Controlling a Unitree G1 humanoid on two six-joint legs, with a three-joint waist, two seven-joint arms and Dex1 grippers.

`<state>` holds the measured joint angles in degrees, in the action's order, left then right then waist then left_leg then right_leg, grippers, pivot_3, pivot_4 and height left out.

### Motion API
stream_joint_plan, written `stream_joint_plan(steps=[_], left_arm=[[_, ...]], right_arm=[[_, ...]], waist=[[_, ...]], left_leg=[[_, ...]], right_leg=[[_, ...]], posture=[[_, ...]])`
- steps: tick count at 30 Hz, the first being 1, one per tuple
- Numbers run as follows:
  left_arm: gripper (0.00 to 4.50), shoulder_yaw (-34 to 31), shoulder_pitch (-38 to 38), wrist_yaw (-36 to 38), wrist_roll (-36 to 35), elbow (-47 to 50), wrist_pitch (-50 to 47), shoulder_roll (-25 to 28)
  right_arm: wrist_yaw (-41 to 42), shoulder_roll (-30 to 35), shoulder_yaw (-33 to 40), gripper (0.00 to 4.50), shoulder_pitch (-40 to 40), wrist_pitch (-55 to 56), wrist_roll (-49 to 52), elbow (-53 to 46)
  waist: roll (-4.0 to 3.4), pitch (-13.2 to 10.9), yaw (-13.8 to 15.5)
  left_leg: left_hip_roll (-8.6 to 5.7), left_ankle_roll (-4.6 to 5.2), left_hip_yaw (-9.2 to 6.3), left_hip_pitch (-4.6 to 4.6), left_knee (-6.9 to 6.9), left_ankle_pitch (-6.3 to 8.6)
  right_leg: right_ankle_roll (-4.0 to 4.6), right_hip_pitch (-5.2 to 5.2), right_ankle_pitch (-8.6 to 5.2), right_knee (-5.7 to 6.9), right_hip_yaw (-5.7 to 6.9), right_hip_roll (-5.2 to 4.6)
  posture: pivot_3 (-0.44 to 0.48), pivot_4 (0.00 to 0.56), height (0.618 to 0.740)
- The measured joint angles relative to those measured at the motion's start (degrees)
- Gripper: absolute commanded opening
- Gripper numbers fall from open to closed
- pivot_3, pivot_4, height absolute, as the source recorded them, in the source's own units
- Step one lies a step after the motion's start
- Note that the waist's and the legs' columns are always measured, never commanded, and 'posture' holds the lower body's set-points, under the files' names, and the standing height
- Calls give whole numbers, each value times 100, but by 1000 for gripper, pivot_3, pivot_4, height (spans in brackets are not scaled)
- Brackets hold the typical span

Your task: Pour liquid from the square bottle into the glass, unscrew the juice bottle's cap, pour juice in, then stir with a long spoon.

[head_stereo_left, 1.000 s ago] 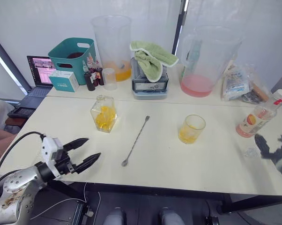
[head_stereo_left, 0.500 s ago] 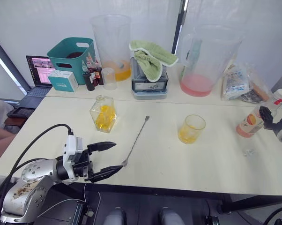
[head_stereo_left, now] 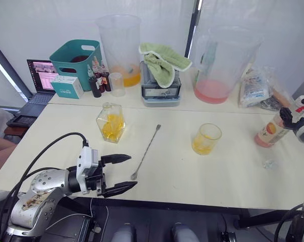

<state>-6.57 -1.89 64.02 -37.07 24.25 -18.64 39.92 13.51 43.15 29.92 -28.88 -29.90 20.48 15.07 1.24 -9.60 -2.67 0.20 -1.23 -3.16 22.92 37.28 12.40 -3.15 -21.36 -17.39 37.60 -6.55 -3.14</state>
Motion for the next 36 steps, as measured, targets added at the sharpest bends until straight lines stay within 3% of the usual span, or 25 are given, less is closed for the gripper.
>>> stream_joint_plan(steps=[1,3,11,21,30,36], left_arm=[[4479,6,-1,-1,1,0,1,0],[4500,8,-2,-10,7,0,4,-2],[4500,40,0,-34,97,-2,115,-17],[4500,78,112,23,124,-129,236,-62],[4500,142,386,257,176,-511,346,-42],[4500,197,590,374,197,-706,347,-39]], right_arm=[[-4,3,-1,4500,-36,-1,-9,36],[-3,3,-2,3980,-120,-1,-15,123],[18,3,-31,1413,-178,-9,-91,191],[236,142,172,1334,145,-415,146,-321],[1263,813,1605,1333,864,-2265,2067,-2264],[1902,779,1906,1333,1295,-2970,3659,-3406]], waist=[[0,0,1],[0,0,2],[0,0,11],[-10,-4,32],[-37,-6,6],[-35,-7,-5]], left_leg=[[0,0,0,0,-2,0],[-1,0,0,0,-6,0],[-9,0,-1,1,-13,0],[-18,1,-2,6,-28,0],[-22,2,1,44,-30,-1],[-19,11,7,45,-29,-7]], right_leg=[[0,-1,0,-1,0,0],[0,-2,0,-2,0,-1],[0,-2,0,-5,0,-8],[-1,-11,0,-2,0,-18],[-5,-66,3,23,-3,-18],[-6,-67,2,15,-5,-16]], posture=[[0,150,740],[0,150,740],[0,150,740],[0,150,740],[0,150,740],[0,150,740]])
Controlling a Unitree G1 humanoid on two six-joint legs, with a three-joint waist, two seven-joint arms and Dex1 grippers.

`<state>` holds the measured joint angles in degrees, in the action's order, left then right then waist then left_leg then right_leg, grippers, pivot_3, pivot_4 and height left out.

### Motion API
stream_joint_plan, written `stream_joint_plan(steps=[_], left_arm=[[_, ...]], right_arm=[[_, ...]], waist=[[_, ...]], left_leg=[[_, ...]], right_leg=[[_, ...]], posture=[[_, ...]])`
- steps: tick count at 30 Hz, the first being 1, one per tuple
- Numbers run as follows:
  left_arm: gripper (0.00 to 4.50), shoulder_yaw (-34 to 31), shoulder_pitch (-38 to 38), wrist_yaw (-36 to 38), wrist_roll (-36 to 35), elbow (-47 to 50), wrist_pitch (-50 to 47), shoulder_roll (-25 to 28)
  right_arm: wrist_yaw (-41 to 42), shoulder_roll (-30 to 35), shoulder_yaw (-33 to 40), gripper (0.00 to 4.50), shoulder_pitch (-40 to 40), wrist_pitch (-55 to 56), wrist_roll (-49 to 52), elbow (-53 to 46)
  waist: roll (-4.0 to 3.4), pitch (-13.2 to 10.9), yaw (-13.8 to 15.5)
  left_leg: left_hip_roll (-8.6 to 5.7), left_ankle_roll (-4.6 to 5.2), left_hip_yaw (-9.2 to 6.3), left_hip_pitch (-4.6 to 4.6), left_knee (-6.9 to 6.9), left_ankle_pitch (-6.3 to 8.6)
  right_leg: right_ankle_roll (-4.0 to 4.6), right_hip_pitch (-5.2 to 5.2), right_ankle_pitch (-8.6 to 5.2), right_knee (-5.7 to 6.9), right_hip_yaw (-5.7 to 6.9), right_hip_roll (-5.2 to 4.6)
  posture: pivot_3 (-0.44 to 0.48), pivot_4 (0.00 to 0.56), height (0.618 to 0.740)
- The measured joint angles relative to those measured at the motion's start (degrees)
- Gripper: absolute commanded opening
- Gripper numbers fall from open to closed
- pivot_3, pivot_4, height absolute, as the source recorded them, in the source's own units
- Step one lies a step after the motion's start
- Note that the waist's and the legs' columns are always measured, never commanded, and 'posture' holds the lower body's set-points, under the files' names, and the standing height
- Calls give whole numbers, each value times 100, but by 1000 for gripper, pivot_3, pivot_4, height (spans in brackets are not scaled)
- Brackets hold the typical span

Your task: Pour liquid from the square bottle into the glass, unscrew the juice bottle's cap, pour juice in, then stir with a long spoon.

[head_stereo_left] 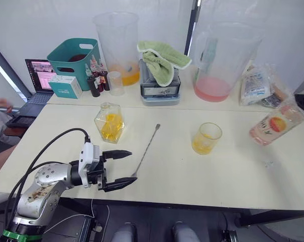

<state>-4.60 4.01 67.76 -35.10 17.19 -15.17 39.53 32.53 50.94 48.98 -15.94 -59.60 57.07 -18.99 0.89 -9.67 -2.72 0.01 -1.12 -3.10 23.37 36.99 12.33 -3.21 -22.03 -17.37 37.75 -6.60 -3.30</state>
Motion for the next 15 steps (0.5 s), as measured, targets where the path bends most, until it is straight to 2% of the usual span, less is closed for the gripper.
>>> stream_joint_plan(steps=[6,8,13,15], left_arm=[[4500,37,21,98,74,-27,5,0],[4500,50,41,121,105,-34,6,2],[4500,115,203,188,124,-55,6,1],[4500,115,208,207,125,-83,6,1]], right_arm=[[149,-183,-355,1333,179,-6,1115,-981],[143,-353,-783,1333,169,109,1186,-1342],[122,-723,-2513,1333,121,634,643,-2066],[121,-801,-2768,1333,126,845,356,-2076]], waist=[[8,-3,23],[10,-4,20],[14,-5,25],[19,-7,57]], left_leg=[[1,1,0,4,2,-1],[3,2,0,4,1,-2],[4,1,-1,14,2,-3],[3,1,-6,18,5,-3]], right_leg=[[0,0,0,-7,1,-1],[0,-1,0,-7,3,0],[0,-15,0,-5,6,-2],[-1,-15,1,-5,9,-9]], posture=[[0,150,740],[0,150,740],[0,150,740],[0,150,740]])
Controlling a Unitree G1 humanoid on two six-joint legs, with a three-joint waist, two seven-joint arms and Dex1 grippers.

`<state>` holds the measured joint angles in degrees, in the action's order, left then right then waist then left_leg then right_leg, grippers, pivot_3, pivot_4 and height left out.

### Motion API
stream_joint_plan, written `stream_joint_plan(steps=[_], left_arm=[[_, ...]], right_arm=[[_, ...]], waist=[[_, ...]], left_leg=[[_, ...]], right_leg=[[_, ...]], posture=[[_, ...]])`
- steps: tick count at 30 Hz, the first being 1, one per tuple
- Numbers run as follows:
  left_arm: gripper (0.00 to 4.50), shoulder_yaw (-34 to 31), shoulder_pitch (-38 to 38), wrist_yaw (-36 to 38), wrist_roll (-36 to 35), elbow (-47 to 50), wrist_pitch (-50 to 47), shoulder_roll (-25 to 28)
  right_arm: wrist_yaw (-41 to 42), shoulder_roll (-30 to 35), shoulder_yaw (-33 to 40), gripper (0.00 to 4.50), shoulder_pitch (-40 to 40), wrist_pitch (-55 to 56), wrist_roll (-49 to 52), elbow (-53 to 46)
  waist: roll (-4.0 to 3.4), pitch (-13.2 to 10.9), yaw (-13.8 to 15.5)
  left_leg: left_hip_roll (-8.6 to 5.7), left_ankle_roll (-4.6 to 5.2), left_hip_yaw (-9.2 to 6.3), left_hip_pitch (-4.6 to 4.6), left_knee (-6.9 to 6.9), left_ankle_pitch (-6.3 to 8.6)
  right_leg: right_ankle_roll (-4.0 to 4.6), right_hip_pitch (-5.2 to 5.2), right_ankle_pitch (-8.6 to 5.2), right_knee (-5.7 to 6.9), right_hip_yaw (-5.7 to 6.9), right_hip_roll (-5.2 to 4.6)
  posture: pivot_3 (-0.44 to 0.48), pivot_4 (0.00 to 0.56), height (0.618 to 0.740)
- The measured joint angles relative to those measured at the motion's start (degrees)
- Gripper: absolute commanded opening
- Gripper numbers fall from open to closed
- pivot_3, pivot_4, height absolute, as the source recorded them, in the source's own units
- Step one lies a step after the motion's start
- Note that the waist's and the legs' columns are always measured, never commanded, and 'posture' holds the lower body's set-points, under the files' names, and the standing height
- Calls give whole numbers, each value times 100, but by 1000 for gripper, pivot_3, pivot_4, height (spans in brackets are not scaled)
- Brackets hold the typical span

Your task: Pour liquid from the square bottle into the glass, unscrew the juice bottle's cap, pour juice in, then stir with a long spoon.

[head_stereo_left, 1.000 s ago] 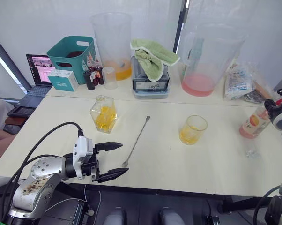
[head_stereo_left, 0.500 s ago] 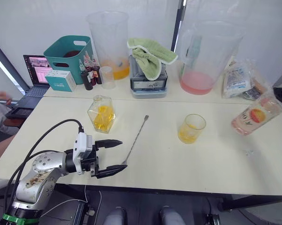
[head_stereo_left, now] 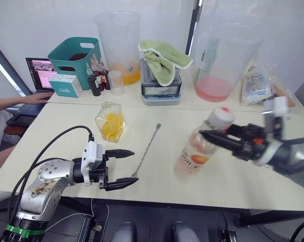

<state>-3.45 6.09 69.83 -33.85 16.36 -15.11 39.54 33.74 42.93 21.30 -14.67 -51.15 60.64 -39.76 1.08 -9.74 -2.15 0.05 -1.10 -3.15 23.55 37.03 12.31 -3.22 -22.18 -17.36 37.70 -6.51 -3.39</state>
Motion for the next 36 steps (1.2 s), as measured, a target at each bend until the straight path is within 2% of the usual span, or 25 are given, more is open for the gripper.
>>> stream_joint_plan(steps=[5,11,20,21,24,27,28,36], left_arm=[[4500,13,81,52,7,-126,0,-1],[4500,44,217,89,28,-242,6,-14],[4500,116,295,104,73,-312,21,-48],[4500,117,295,104,81,-313,21,-48],[4500,119,296,105,88,-314,22,-50],[4500,122,295,115,90,-317,21,-50],[4500,123,296,128,90,-319,22,-50],[4500,218,565,441,89,-480,21,-15]], right_arm=[[20,-235,-510,1333,62,658,-783,63],[192,-283,-895,1333,721,1085,-1469,138],[338,-311,-1049,1331,1057,1641,-1899,101],[333,-310,-1047,2337,1106,1686,-1910,87],[317,-274,-1039,3233,1198,1636,-1899,91],[340,-241,-941,4314,1224,1512,-1755,157],[388,-219,-897,4470,1172,1502,-1666,218],[1793,139,-983,4470,-45,1640,-1485,1628]], waist=[[7,-2,7],[9,-1,-3],[24,8,-15],[31,12,-9],[44,16,-6],[45,15,-10],[45,15,-11],[47,13,-32]], left_leg=[[-1,0,-3,2,0,0],[-5,0,-8,-1,0,0],[-4,0,-7,-19,0,0],[-4,0,-8,-20,0,0],[-3,0,-8,-23,1,0],[-2,0,-7,-22,1,0],[0,0,-6,-23,1,0],[4,0,-2,-25,2,0]], right_leg=[[-1,-1,1,0,5,-2],[0,-4,2,15,12,-1],[0,7,1,24,17,-1],[0,8,1,24,17,-1],[0,11,1,24,19,-1],[0,8,1,24,19,-1],[0,8,2,25,21,-1],[1,7,2,25,35,-1]], posture=[[0,150,740],[0,150,740],[0,150,740],[0,150,740],[0,150,740],[0,150,740],[0,150,740],[0,150,740]])
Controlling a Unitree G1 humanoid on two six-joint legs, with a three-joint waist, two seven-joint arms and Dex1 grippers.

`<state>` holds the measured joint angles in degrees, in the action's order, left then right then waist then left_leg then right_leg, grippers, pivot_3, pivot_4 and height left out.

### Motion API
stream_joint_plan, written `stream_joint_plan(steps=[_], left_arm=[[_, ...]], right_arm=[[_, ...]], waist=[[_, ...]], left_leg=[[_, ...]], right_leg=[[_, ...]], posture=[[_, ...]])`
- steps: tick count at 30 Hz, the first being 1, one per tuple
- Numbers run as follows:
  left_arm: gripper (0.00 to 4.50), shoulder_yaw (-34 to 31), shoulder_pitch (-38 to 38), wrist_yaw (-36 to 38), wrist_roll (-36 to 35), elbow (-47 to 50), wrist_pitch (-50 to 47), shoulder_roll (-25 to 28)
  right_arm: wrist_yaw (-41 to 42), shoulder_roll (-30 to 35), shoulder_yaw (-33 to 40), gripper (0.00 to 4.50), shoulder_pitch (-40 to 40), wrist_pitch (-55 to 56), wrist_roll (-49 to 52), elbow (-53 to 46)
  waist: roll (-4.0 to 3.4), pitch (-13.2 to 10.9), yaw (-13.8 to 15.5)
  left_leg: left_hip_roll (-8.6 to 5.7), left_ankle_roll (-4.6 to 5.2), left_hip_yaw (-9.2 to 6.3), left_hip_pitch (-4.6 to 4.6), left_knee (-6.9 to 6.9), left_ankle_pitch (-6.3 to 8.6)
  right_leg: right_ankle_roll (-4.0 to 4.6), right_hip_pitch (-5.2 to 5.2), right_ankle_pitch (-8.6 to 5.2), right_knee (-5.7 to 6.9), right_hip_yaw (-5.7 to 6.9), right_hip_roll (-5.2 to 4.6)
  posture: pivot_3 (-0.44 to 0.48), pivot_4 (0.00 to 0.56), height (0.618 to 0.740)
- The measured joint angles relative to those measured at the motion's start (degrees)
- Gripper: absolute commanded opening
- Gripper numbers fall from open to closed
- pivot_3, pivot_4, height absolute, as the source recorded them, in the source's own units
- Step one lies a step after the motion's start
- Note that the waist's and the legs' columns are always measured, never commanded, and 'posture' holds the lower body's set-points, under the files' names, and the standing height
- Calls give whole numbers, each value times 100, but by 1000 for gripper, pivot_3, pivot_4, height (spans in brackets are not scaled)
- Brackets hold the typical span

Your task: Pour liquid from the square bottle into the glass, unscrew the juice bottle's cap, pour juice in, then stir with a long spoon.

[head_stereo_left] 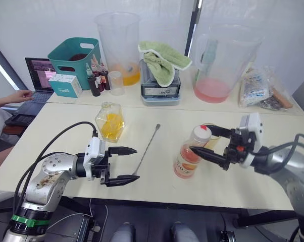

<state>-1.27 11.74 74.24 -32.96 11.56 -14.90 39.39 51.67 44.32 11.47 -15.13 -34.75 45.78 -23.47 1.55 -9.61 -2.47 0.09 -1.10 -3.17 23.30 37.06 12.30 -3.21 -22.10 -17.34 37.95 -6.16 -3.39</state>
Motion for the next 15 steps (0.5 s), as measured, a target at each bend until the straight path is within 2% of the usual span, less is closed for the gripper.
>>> stream_joint_plan(steps=[5,10,11,15], left_arm=[[4500,-5,171,161,-5,-107,-39,210],[4500,-12,197,217,-60,-104,-168,386],[4500,-19,197,218,-77,-102,-192,412],[4500,-45,197,186,-84,-48,-272,429]], right_arm=[[1245,48,-523,4470,-712,212,-113,1054],[1815,-13,-714,4470,-951,215,-171,1349],[1863,-36,-731,3949,-968,215,-171,1364],[1892,-119,-749,2588,-919,216,-183,1349]], waist=[[0,-3,0],[1,-5,7],[1,-5,9],[1,-5,11]], left_leg=[[1,0,-3,2,0,0],[1,0,-13,5,-1,1],[1,0,-15,6,-1,1],[2,0,-18,6,0,0]], right_leg=[[3,-4,2,2,10,-2],[5,-7,3,10,17,-4],[6,-7,4,10,19,-4],[9,-7,5,10,29,-6]], posture=[[0,150,740],[0,150,740],[0,150,740],[0,150,740]])
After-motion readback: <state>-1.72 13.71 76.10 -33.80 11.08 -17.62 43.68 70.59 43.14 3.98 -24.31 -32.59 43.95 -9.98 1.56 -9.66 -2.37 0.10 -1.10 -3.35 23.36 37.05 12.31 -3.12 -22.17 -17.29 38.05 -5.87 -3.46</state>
